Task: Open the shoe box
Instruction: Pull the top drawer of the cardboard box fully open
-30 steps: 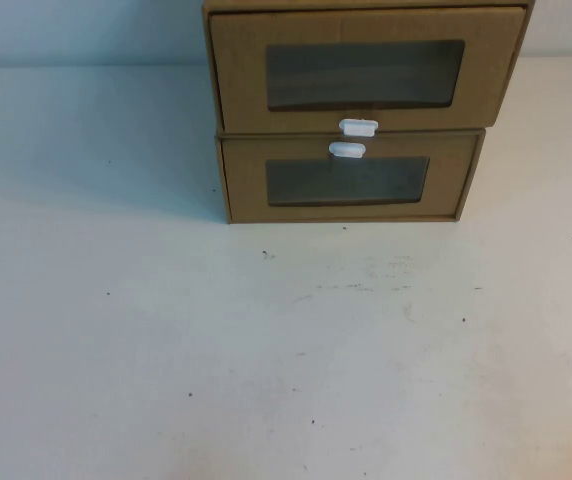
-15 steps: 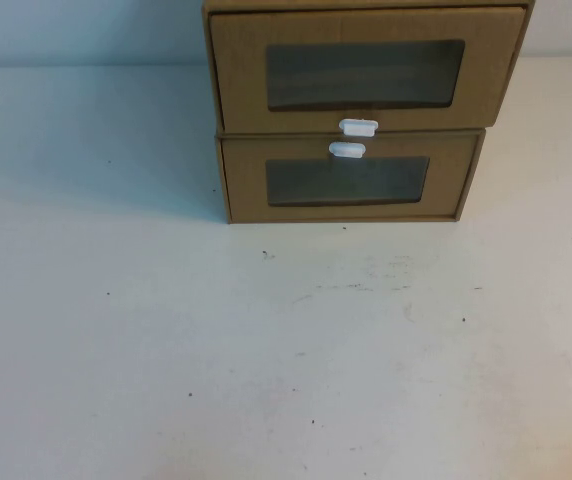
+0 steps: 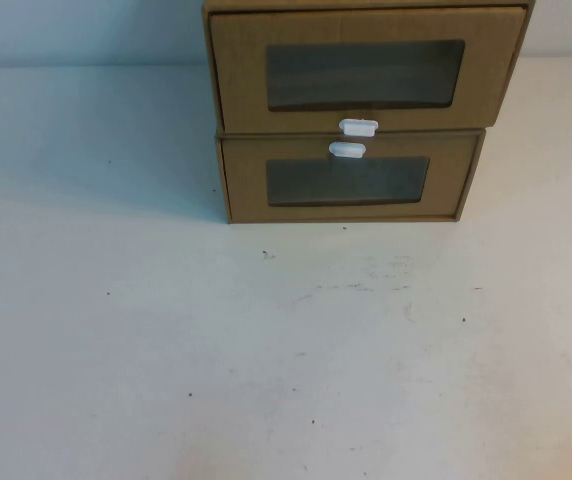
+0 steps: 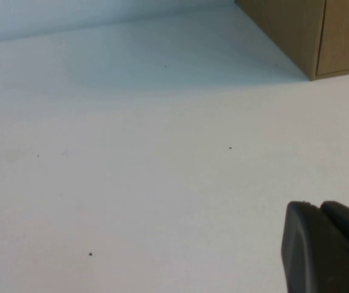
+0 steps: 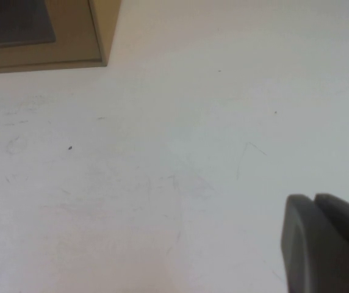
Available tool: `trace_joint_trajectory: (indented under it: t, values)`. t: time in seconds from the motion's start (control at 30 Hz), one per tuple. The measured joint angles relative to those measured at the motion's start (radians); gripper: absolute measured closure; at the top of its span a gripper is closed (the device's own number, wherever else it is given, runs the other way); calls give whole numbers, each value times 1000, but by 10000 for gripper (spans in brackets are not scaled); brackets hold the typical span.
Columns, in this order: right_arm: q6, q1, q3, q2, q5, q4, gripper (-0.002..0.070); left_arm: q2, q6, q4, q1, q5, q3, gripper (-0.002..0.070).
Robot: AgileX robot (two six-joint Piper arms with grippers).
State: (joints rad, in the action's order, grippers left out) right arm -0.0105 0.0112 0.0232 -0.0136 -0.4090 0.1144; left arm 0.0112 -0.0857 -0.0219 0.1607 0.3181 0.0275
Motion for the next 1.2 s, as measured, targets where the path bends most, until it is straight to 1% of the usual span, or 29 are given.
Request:
trace_joint_trajectory:
  t: [0.13,0.23,0.4,0.57,0.67,0.77,0.97,1.1,1.2]
  values:
    - [0,0,0,0,53,2,689,0,0,0,0,-47,0,680]
    - [0,0,0,0,152,4,690,0,0,-1,0,-135,0,680]
    - [0,0,0,0,409,4,690,0,0,-1,0,-372,0,680]
    - [0,0,0,0,721,6,689,0,10,-1,0,-642,0,680]
    - [0,0,0,0,846,6,690,0,12,-1,0,-740,0,680]
    - [0,0,0,0,911,6,690,0,12,-2,0,-763,0,680]
    - [0,0,0,0,976,13,690,0,7,-2,0,-806,0,680]
    - [0,0,0,0,1051,16,690,0,19,6,0,-987,0,680]
    - [-10,0,-3,0,1160,16,689,2,23,13,0,-1130,-5,680]
